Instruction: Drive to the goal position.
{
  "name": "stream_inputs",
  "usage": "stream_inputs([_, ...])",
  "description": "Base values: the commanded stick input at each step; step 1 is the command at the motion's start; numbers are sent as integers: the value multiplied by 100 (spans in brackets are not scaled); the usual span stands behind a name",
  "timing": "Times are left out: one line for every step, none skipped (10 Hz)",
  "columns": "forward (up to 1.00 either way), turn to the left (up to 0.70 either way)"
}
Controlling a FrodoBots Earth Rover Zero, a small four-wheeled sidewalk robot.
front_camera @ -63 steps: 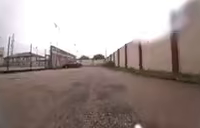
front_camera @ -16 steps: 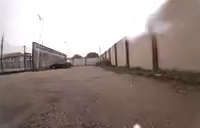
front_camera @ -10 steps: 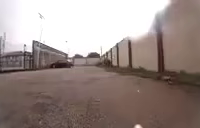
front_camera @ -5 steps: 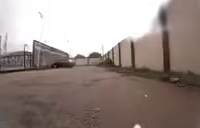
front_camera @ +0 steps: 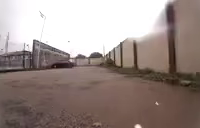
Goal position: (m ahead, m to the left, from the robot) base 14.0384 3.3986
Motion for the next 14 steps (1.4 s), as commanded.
stream_inputs([70, 3])
stream_inputs([70, 3])
stream_inputs([70, 3])
stream_inputs([70, 3])
stream_inputs([70, 3])
stream_inputs([70, 3])
stream_inputs([70, 3])
stream_inputs([70, 3])
stream_inputs([70, 3])
stream_inputs([70, 3])
stream_inputs([70, 3])
stream_inputs([70, 3])
stream_inputs([70, 3])
stream_inputs([70, 3])
